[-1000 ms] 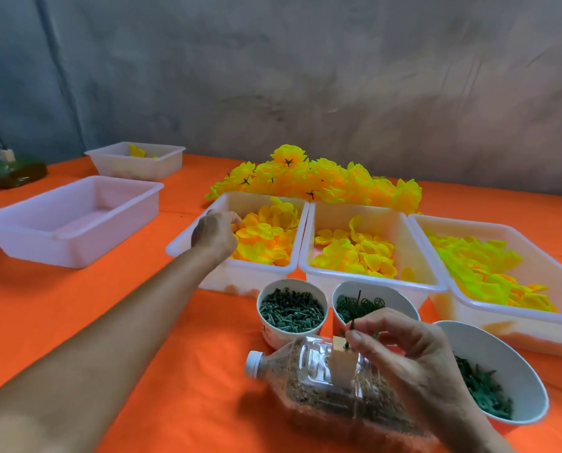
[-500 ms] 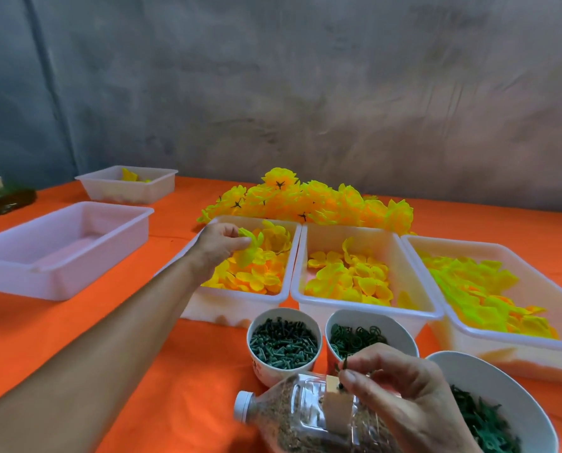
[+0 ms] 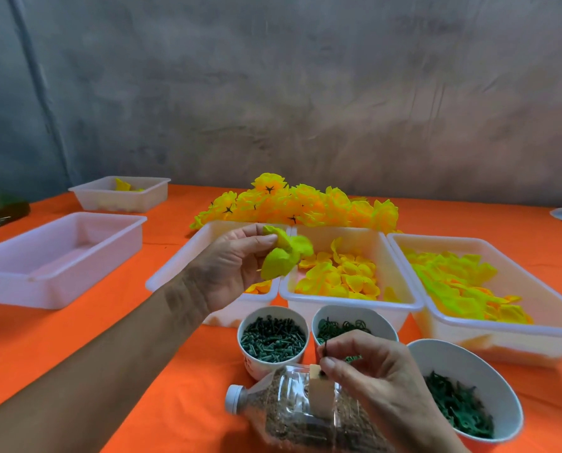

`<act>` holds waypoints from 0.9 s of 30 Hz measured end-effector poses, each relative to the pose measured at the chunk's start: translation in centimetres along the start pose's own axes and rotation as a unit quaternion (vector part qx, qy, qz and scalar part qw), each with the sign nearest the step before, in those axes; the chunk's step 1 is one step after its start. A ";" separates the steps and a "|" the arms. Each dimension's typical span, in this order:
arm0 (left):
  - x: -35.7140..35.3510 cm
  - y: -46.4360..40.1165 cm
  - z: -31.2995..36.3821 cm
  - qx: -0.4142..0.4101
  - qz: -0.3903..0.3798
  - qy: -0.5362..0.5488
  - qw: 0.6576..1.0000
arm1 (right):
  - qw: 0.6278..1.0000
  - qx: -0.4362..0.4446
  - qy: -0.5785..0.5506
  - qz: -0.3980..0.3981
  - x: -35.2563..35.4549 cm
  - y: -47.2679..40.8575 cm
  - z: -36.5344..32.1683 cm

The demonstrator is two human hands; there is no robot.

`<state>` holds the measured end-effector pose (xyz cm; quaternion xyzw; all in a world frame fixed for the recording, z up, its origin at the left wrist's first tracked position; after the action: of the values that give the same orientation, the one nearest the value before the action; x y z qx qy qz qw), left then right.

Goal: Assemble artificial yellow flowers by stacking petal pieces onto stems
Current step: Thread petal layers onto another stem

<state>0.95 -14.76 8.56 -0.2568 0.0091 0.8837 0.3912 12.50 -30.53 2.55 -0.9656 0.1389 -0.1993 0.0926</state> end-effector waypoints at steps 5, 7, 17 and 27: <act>-2.1 1.3 0.1 0.002 -0.009 -0.071 0.997 | 0.999 -0.011 0.025 -0.017 0.1 0.3 0.1; -2.6 1.6 0.2 -0.003 -0.010 -0.072 0.997 | 0.999 -0.014 0.032 -0.028 0.2 0.4 0.3; -6.0 2.2 -0.2 0.021 -0.056 -0.032 0.998 | 0.988 0.096 -0.100 0.072 5.0 -2.2 -5.4; -7.4 3.4 -0.2 -0.012 -0.016 -0.077 0.997 | 0.988 -0.002 -0.151 0.023 3.9 -3.2 -6.4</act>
<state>2.84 -22.19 11.17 -0.1926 -0.0357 0.8945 0.4019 14.07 -29.55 10.53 -0.9814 0.1459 -0.0492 0.1150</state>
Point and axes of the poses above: each hand's wrist, its own y-axis away from the middle knuckle, its own x-axis out of the back of the hand, z = x × y, the point moved 6 cm from there along -y, towards the middle knuckle, and after that the axes turned 12 degrees about y, right-handed, at the moved point
